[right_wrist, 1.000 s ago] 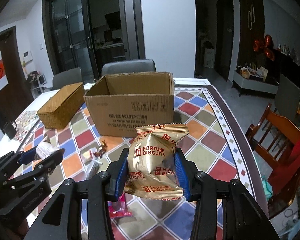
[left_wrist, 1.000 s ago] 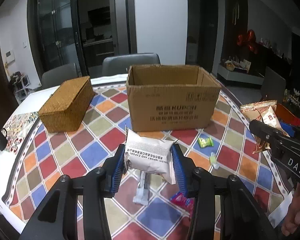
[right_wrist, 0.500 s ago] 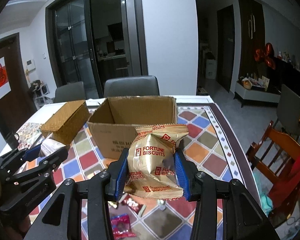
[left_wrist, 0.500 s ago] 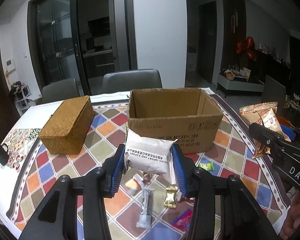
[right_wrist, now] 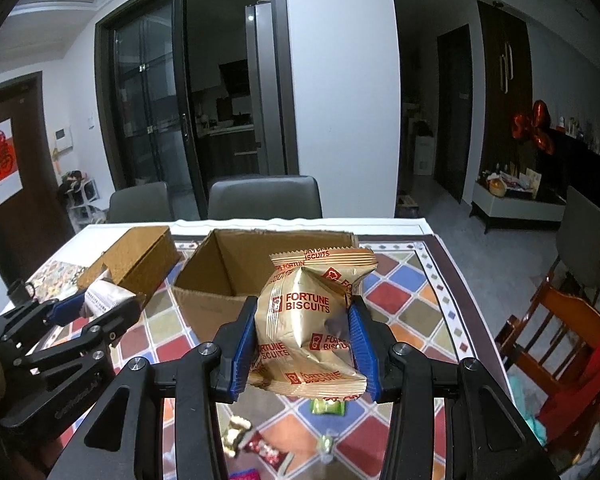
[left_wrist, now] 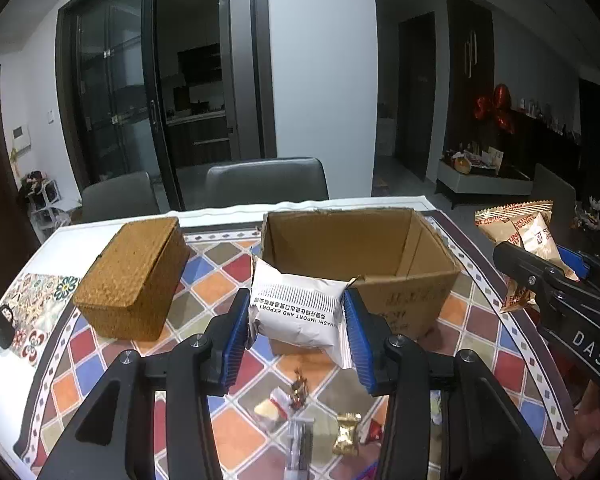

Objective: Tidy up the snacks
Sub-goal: 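Lift and carry both held packets over the open cardboard box, then open left tool dropping white packet while right tool releases gold packet into box, then withdraw both open tools from the box back toward the remaining snacks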

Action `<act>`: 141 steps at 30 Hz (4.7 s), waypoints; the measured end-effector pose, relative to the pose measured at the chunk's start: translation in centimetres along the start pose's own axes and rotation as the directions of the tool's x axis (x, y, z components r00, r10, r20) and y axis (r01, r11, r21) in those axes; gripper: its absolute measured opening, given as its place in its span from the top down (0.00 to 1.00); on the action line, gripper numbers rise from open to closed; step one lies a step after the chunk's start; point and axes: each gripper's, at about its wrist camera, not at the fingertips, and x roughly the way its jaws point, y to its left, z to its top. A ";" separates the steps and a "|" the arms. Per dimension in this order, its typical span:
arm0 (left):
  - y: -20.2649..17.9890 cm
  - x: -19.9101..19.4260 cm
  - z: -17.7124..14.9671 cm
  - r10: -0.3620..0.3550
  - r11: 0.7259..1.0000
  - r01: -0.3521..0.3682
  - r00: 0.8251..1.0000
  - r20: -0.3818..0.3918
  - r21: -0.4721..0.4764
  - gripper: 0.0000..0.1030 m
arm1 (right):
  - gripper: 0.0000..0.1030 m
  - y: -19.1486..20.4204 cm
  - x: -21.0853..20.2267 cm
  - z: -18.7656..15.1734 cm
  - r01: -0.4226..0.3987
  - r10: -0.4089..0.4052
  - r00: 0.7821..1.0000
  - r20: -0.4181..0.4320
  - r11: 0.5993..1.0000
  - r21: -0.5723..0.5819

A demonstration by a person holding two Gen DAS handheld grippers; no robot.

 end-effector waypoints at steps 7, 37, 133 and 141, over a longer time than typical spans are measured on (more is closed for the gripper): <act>0.1 2.0 1.4 -0.004 1.000 0.004 1.000 0.015 0.006 0.56 | 0.56 -0.1 2.0 1.1 0.010 -0.010 1.000 0.007 1.000 0.001; 0.2 11.5 4.9 -0.006 1.000 0.006 1.000 0.006 0.027 0.53 | 0.56 -0.1 11.6 3.7 0.010 -0.011 0.999 -0.032 0.999 -0.031; 2.9 -4.3 -12.1 0.015 0.996 -0.007 0.996 -0.092 0.092 0.11 | 0.22 6.6 -3.0 -10.4 0.049 -0.061 0.988 -0.140 0.995 -0.092; 2.7 -3.2 -14.6 -0.007 0.989 0.030 0.986 -0.164 0.141 0.11 | 0.22 6.9 -2.2 -13.0 0.050 -0.069 0.978 -0.198 0.994 -0.102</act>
